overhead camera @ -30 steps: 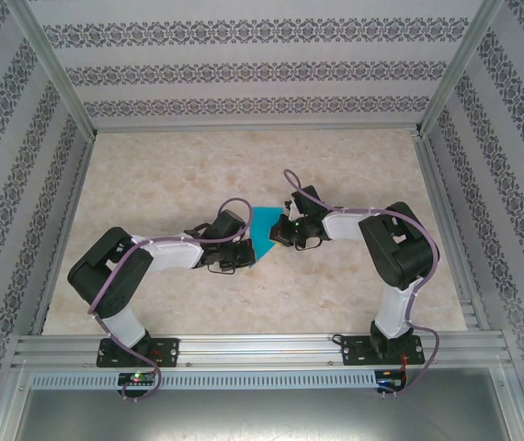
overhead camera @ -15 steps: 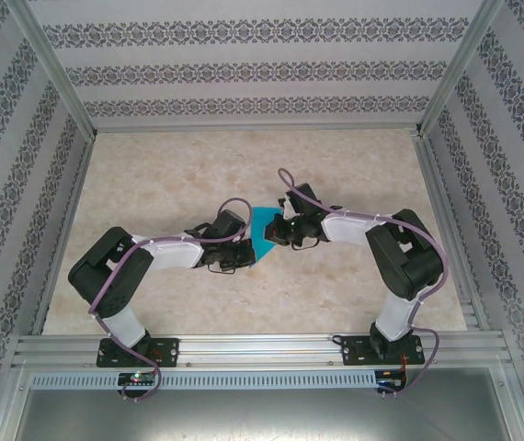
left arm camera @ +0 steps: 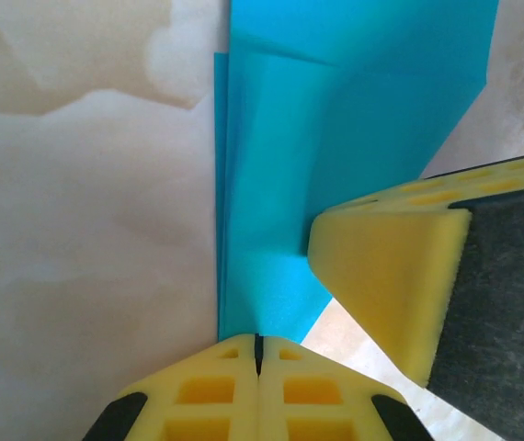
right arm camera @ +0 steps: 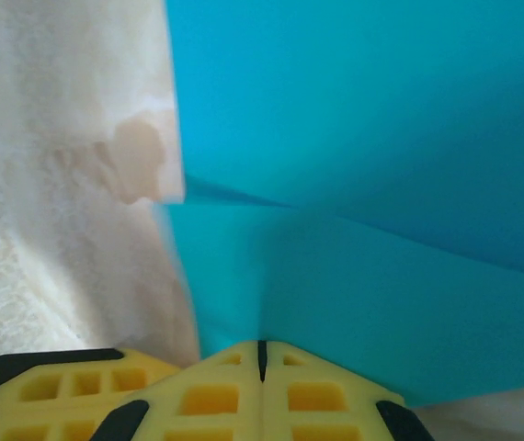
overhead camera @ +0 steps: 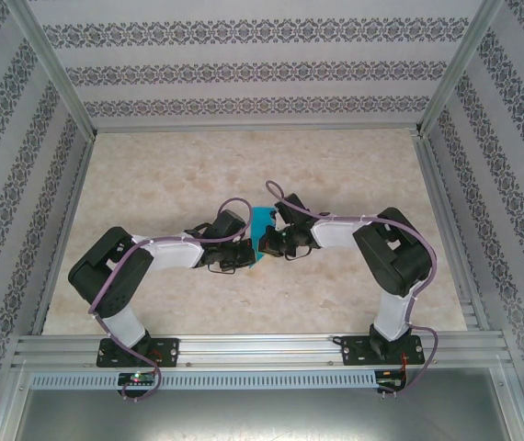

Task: Fold a paper plane with a square sheet of paper (pick it up from the middle)
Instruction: Third fold the triangle at the center of the table.

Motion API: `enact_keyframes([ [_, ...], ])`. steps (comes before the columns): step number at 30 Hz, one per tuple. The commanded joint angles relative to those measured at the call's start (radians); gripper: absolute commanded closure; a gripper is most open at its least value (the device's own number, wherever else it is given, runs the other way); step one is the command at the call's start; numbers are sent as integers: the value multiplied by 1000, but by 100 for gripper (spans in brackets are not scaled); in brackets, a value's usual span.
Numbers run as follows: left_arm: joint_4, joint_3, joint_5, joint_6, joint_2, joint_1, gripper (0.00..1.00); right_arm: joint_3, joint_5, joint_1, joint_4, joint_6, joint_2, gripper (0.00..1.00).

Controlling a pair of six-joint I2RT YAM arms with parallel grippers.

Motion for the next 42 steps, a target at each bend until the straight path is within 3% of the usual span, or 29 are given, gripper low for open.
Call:
enact_keyframes([
  [1,-159,-23,-56,-8,38,-14,100,2,52,-25,-36,-28,35,100],
  [6,-258,-33,-73,-6,68,-13,100,-36,57,-137,-32,-66,17,100],
  [13,-273,-46,-65,0,84,-13,100,-33,99,-271,-88,-117,-23,100],
  [23,-277,112,-33,117,-9,-14,99,-50,80,-256,-124,-116,-209,99],
  [29,-197,173,-94,102,-66,-15,76,-96,2,-239,-62,-56,-261,75],
  [33,-96,149,-165,42,-58,-14,69,-128,-40,-239,2,-34,-268,52],
  [38,-18,138,-183,-4,-13,-17,68,-151,-47,-238,55,-25,-270,32],
  [42,2,146,-149,-11,23,-17,74,-147,-42,-239,56,-20,-255,27],
])
